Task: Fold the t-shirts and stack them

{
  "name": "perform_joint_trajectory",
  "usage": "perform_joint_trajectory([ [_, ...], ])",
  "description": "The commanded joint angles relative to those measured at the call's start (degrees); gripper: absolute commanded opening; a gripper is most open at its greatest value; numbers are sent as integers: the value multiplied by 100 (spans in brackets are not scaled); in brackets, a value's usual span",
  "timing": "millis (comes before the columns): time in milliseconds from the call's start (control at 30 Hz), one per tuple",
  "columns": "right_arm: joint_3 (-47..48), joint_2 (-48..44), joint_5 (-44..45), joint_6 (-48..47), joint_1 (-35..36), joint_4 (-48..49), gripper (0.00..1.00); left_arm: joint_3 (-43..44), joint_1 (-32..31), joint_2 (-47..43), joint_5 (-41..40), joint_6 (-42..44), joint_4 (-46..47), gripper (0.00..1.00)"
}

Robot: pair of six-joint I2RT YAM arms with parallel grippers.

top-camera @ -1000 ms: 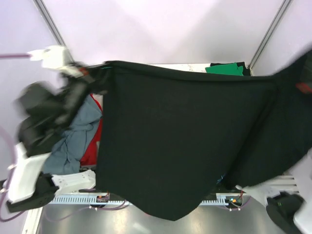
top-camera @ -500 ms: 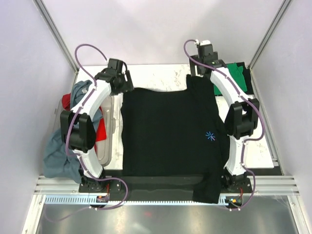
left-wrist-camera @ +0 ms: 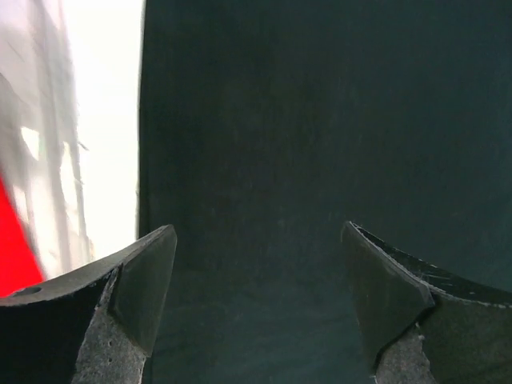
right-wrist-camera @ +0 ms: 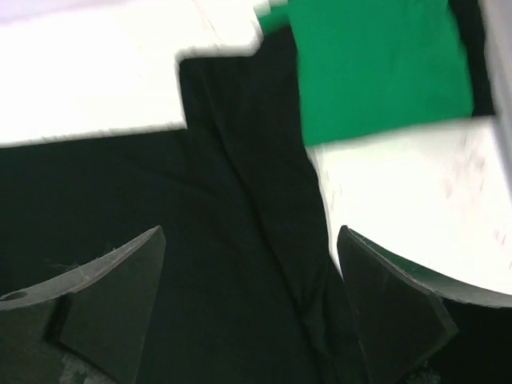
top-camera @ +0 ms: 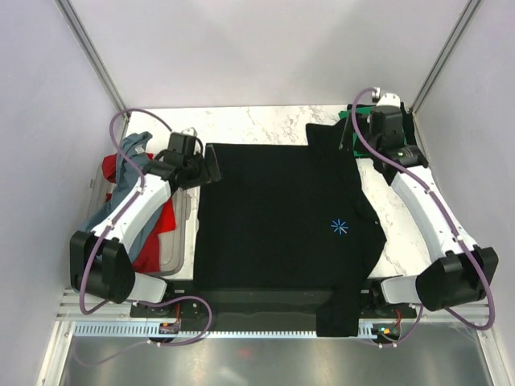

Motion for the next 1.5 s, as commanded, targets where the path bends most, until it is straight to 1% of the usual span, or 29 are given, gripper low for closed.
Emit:
perform_joint_trajectory([
  [0,-833,233,-512,581,-322,-218,93,-688,-179,-204,254,-330,532,90],
  [67,-1115,321,-617,565,-514,-200,86,-1082,-240,-344,288,-365,638,89],
  [100,-1185,417,-722,538,-576,-192,76,-1206,-249,-380,297,-391,734,88],
  [167,-1361,566,-811,512,-699,-157,62,-1583,-249,-581,350,-462,866,88],
  [267,-1599,760,-811,468,-823,-34,55,-2005,-249,-836,420,-541,1095,88],
  [367,-1704,1032,-855,424,-937,115,51,-2235,-240,-934,456,-576,1175,88],
  [567,-1775,1498,-1013,468,-1025,344,48,-2613,-249,-1162,473,-655,1350,87],
  [833,-2091,1578,-890,538,-1034,441,44,-3009,-249,-1338,473,-708,1509,87],
  [933,-2214,1543,-908,564,-1025,520,38,-3070,-240,-1356,473,-734,1552,86],
  [967,-2223,1543,-908,564,-1025,529,30,-3080,-249,-1364,482,-752,1561,86],
  [1033,-2197,1543,-917,556,-1025,529,21,-3123,-249,-1373,464,-769,1579,86],
  [1067,-2180,1534,-899,556,-1034,529,10,-3141,-249,-1391,456,-770,1570,86],
  [1133,-2075,1508,-768,530,-1034,433,1,-3185,-249,-1435,403,-778,1579,85],
  [1300,-1618,1429,-267,450,-1043,73,0,-3264,-240,-1549,341,-831,1588,84],
  [1400,-1328,1481,198,424,-1095,-121,0,-3299,-240,-1566,324,-884,1614,84],
  [1467,-924,1630,427,415,-1157,-227,0,-3317,-249,-1602,333,-893,1623,84],
])
